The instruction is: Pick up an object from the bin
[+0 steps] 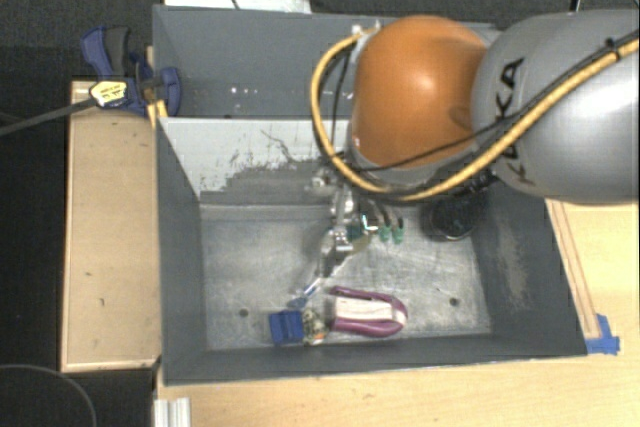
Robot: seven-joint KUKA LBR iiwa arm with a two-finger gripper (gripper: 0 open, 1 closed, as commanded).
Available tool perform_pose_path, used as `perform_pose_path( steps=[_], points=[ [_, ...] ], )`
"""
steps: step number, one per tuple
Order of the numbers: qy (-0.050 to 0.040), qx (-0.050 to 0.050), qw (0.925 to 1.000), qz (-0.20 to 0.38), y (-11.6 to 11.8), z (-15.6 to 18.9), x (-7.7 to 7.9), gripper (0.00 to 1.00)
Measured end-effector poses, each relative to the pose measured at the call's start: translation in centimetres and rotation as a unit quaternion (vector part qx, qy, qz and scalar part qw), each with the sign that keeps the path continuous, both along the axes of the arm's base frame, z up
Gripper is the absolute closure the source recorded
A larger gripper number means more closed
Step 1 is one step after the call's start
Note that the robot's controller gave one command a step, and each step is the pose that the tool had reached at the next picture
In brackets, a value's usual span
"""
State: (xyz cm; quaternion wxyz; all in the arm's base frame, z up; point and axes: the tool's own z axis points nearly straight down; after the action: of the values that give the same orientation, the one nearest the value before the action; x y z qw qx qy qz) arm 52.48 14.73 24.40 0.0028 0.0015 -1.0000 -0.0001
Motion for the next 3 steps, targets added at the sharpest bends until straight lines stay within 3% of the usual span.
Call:
perform_pose_path(
  steps=[1,2,3],
  points=[
    [-0.0073,0.001,0.9945,0.105,-7.2,-17.3,5.4,0.00],
    [-0.0064,0.001,0.9990,0.045,-6.8,-14.3,4.5,0.00],
    [-0.0076,0.001,0.9979,0.065,-6.5,-14.1,5.2,0.00]
  ],
)
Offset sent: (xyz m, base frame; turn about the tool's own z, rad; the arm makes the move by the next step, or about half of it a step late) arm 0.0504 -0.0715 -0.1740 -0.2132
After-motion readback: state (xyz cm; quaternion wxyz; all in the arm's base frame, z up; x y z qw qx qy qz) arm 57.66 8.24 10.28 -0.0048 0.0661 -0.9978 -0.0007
